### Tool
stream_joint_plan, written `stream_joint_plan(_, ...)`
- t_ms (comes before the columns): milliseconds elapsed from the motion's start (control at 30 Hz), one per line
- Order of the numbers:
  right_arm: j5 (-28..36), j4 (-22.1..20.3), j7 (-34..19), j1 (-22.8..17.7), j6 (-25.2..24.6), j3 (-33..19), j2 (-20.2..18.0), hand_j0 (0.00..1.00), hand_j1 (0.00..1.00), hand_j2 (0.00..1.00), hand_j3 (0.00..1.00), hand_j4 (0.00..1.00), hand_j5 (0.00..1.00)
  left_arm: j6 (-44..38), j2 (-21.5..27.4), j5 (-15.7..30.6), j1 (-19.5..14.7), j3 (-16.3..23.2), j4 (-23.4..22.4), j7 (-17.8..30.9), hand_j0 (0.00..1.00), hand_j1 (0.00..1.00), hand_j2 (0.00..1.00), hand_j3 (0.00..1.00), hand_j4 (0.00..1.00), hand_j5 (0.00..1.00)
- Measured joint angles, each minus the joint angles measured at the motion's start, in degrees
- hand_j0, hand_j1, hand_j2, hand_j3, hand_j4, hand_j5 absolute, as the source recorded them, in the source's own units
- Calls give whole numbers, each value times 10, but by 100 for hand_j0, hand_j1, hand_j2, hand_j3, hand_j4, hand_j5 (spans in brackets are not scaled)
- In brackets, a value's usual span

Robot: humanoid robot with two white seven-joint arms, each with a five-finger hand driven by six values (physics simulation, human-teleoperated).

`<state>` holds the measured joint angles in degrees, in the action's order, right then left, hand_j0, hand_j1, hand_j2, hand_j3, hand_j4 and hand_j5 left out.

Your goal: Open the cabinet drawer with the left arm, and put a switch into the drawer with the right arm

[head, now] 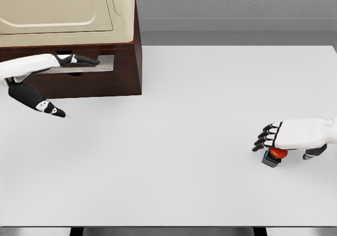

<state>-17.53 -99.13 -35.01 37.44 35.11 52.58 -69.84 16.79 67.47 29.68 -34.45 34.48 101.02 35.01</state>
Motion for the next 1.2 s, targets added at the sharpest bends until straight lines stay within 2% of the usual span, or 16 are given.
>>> stream_joint_plan(200, 0, -4, 0, 1, 0, -1, 1, 100, 100, 100, 100, 100, 100, -60, 17, -7, -9, 2, 0, 0, 100, 100, 100, 100, 100, 100)
stream_joint_plan(633, 0, -15, 0, 1, 0, -1, 3, 100, 100, 100, 100, 100, 100, -165, 18, -35, -7, 2, -3, -13, 100, 100, 100, 100, 100, 100)
stream_joint_plan(967, 0, -15, 0, 0, 0, -1, 4, 100, 100, 100, 100, 100, 100, -176, 6, -126, 0, 3, -4, -51, 100, 100, 100, 100, 100, 100)
stream_joint_plan(1200, 0, -16, 0, 0, 0, -1, 6, 100, 100, 100, 100, 100, 100, -174, -1, -155, 3, 20, -4, -66, 100, 100, 100, 100, 100, 100)
